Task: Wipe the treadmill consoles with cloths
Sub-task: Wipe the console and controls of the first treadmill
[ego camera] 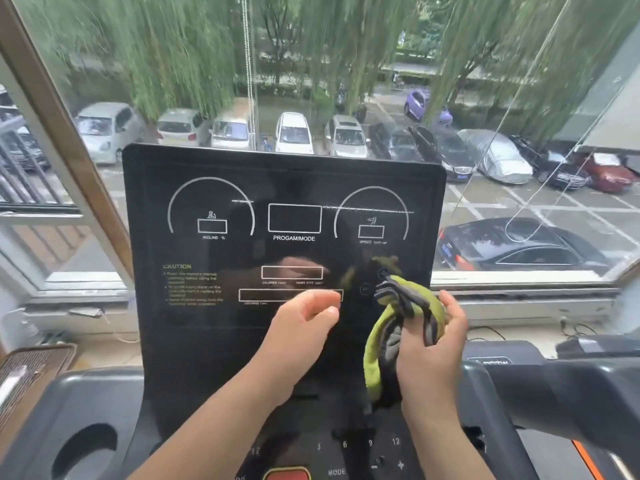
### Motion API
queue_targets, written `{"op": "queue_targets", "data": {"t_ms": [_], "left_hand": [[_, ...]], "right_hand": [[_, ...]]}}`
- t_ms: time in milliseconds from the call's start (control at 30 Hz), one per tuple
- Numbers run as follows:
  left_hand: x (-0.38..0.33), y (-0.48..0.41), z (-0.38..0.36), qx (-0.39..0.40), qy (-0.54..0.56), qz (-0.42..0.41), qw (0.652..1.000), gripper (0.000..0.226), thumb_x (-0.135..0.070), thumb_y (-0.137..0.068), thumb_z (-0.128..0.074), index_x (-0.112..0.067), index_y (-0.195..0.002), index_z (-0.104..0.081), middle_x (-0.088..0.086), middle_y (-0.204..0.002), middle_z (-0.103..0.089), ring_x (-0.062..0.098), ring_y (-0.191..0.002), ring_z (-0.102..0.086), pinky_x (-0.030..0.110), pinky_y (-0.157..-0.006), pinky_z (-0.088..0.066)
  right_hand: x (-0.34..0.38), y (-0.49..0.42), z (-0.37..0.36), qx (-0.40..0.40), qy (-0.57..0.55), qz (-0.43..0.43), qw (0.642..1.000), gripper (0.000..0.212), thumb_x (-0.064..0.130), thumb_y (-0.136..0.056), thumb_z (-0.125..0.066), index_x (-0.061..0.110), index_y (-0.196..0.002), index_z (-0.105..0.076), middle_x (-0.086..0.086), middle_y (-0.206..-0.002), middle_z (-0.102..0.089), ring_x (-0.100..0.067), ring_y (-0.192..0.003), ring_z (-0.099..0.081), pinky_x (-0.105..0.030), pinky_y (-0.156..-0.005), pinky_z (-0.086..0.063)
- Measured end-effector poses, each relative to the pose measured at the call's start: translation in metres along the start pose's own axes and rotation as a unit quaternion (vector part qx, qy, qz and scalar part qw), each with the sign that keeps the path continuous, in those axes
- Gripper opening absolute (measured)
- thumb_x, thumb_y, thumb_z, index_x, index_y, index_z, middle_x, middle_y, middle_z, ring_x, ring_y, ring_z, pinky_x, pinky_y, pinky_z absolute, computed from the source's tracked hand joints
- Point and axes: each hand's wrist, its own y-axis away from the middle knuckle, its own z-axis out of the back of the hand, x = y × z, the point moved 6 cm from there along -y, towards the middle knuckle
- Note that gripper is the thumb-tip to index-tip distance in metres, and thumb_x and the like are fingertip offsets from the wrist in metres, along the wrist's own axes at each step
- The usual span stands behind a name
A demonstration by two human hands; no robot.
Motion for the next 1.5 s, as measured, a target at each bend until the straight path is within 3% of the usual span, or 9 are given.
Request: {"op": "queue_targets", "data": {"t_ms": [133,233,367,633,967,1067,1300,1400,1500], "left_hand": [[0.007,0.004,0.010,-0.048,0.029,0.009,0.998,0.027,-0.011,-0.104,-0.055,-0.030,-0.117,-0.069,-0.013,-0.113,-0.075,0.002,-0.094,-0.074,0.035,-0.091,-0.062],[0.013,0.008,0.018,-0.076,0.030,0.005,0.997,0.029,-0.008,-0.103,-0.056,-0.031,-0.115,-0.069,-0.013,-0.108,-0.077,0.003,-0.092,-0.074,0.036,-0.090,-0.062],[0.022,0.014,0.035,-0.095,0.023,0.010,0.995,0.029,-0.007,-0.102,-0.057,-0.029,-0.115,-0.071,-0.014,-0.102,-0.078,0.005,-0.092,-0.075,0.035,-0.089,-0.062],[0.054,0.023,0.090,-0.192,0.028,0.029,0.981,0.028,-0.004,-0.102,-0.056,-0.026,-0.106,-0.073,-0.014,-0.092,-0.078,0.007,-0.085,-0.075,0.036,-0.085,-0.063],[0.081,0.030,0.175,-0.289,0.074,0.020,0.954,0.030,0.002,-0.099,-0.054,-0.020,-0.101,-0.074,0.004,-0.086,-0.079,0.015,-0.068,-0.068,0.038,-0.075,-0.060],[0.086,0.028,0.191,-0.290,0.092,0.019,0.952,0.029,0.002,-0.100,-0.054,-0.019,-0.101,-0.074,0.006,-0.088,-0.079,0.016,-0.068,-0.067,0.037,-0.074,-0.059],[0.085,0.022,0.204,-0.283,0.098,-0.005,0.954,0.027,0.000,-0.100,-0.055,-0.019,-0.103,-0.073,0.002,-0.087,-0.079,0.015,-0.069,-0.068,0.037,-0.074,-0.060],[0.086,0.025,0.204,-0.274,0.098,-0.010,0.957,0.027,0.001,-0.100,-0.055,-0.018,-0.104,-0.073,0.004,-0.088,-0.079,0.014,-0.068,-0.068,0.036,-0.073,-0.060],[0.090,0.027,0.212,-0.281,0.101,-0.011,0.954,0.029,0.002,-0.099,-0.055,-0.019,-0.104,-0.073,0.003,-0.087,-0.079,0.015,-0.068,-0.068,0.038,-0.074,-0.060]], "right_hand": [[0.020,-0.039,0.018,-0.072,0.026,0.105,0.992,0.033,0.013,-0.102,-0.061,0.029,-0.127,-0.046,0.009,-0.119,-0.057,0.007,-0.099,-0.062,-0.008,-0.081,-0.051],[0.001,-0.059,-0.006,-0.084,0.178,0.159,0.967,0.038,0.015,-0.097,-0.070,0.011,-0.131,-0.055,-0.009,-0.131,-0.051,-0.022,-0.119,-0.049,-0.018,-0.100,-0.033],[-0.036,-0.066,-0.026,-0.077,0.306,0.158,0.936,0.045,0.038,-0.096,-0.072,0.012,-0.124,-0.048,-0.026,-0.122,-0.047,-0.040,-0.112,-0.048,-0.037,-0.079,-0.036],[-0.024,-0.023,-0.085,-0.067,0.341,0.244,0.905,0.046,0.043,-0.093,-0.066,0.009,-0.120,-0.052,-0.021,-0.110,-0.048,-0.038,-0.096,-0.050,-0.032,-0.074,-0.036],[-0.015,0.052,-0.211,0.163,0.377,0.665,0.624,0.061,0.026,-0.066,-0.092,0.030,-0.116,-0.056,-0.008,-0.117,-0.045,-0.034,-0.101,-0.054,-0.046,-0.083,-0.044],[0.009,0.018,-0.184,0.100,0.392,0.657,0.636,0.051,0.032,-0.072,-0.088,0.031,-0.114,-0.059,-0.007,-0.120,-0.045,-0.034,-0.108,-0.052,-0.048,-0.088,-0.037],[0.023,0.006,-0.148,-0.055,0.390,0.449,0.802,0.037,0.033,-0.074,-0.093,0.017,-0.104,-0.078,-0.011,-0.104,-0.048,-0.034,-0.093,-0.046,-0.043,-0.076,-0.039],[0.003,0.043,-0.188,0.037,0.397,0.509,0.763,0.034,0.029,-0.070,-0.093,0.020,-0.098,-0.075,-0.010,-0.091,-0.053,-0.034,-0.081,-0.050,-0.041,-0.065,-0.040],[-0.013,0.077,-0.223,0.132,0.399,0.640,0.643,0.052,0.027,-0.063,-0.097,0.027,-0.107,-0.068,-0.007,-0.103,-0.047,-0.032,-0.090,-0.049,-0.042,-0.070,-0.039]]}}
